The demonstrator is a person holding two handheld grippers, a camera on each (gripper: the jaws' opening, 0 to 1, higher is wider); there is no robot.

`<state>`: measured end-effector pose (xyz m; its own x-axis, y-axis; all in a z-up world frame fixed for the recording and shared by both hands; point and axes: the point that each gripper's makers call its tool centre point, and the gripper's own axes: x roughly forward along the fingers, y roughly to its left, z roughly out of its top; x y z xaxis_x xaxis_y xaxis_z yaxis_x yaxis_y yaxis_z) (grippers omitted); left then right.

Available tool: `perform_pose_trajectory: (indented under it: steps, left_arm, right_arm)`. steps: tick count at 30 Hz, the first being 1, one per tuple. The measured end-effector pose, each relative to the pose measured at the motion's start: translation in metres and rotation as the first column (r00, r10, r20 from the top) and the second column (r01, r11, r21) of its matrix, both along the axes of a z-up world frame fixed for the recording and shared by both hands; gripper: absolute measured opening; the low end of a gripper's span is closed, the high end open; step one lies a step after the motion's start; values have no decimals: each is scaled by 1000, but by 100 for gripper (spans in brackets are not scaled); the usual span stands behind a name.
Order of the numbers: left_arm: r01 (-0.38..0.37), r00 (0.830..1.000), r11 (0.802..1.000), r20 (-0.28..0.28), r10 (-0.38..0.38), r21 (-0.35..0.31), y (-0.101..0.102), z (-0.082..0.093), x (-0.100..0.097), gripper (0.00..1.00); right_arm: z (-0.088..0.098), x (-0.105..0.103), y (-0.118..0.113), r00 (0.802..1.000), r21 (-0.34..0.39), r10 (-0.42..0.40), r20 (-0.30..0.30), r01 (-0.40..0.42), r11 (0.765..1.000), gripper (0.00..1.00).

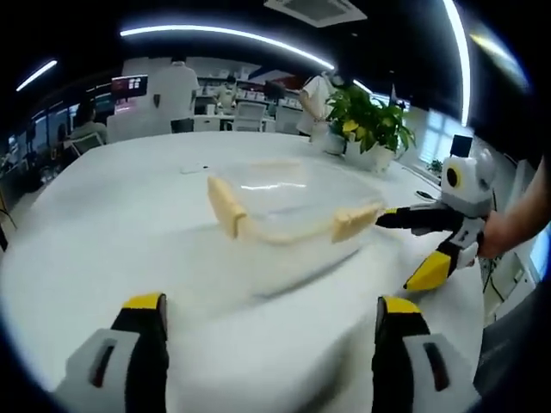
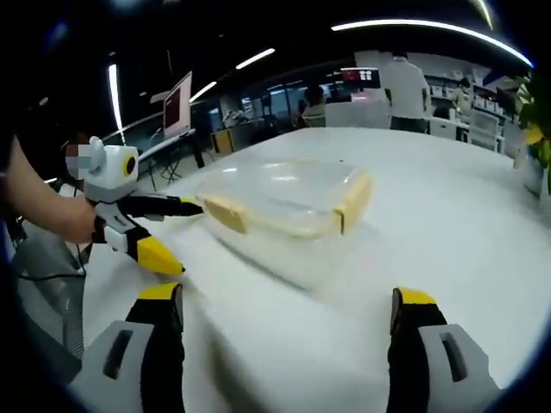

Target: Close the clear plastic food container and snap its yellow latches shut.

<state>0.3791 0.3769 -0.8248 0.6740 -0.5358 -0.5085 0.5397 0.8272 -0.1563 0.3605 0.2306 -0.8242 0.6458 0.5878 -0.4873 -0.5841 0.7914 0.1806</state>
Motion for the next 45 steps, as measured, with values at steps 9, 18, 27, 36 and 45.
perform_pose_trajectory:
  steps: [9,18,27,36,45]
  left_arm:
    - [-17,1000,999,4,17,-29,11,11,-11,96]
    - [-41,999,997,7,41,-62,19,21,-15,93]
    - [-73,997,993,-3,73,-90,35,27,-31,91]
    - [-93,996,989,-9,93,-116,51,32,-38,90]
    - [-104,994,985,5,106,-140,67,44,-48,88]
  right_arm:
    - [11,-11,-19,996,0,-89,3,89,996,94]
    - [17,-23,-41,987,4,-158,-4,158,987,93]
    - [28,-36,-58,974,34,-225,-12,226,974,91]
    - [38,-49,-66,961,48,-276,-18,276,960,90]
    - [49,-65,-65,958,44,-287,-5,287,957,88]
